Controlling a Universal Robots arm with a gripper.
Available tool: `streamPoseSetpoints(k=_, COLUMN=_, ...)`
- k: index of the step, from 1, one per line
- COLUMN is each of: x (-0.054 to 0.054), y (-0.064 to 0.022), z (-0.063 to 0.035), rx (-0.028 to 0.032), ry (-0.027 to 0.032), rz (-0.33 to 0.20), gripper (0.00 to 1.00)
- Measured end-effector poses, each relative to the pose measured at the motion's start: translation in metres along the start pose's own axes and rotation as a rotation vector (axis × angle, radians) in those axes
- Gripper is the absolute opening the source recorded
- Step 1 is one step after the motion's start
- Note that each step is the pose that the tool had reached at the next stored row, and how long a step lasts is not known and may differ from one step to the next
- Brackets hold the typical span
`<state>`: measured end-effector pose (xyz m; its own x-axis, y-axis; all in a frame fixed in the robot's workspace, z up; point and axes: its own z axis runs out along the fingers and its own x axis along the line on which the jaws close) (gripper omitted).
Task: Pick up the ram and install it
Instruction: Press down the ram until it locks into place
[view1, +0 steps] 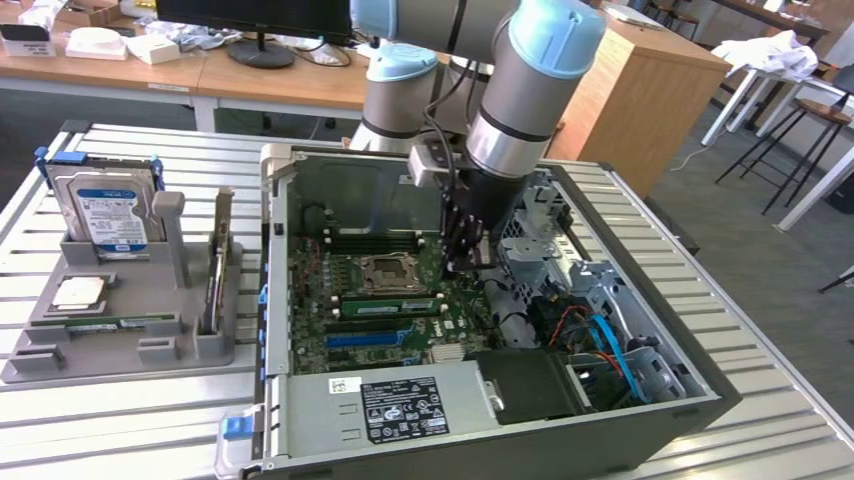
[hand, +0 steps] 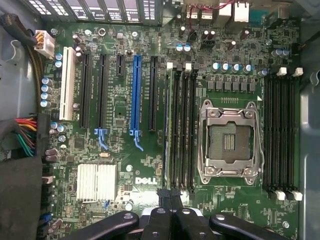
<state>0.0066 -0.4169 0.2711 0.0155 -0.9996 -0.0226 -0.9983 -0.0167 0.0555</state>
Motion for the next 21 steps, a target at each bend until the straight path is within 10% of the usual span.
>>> streamPoseSetpoints(k=21, x=0.0, y=-0.0008, z=0.0146, rx=-0.0001, ry=0.0003, rz=0.0, gripper=0.1)
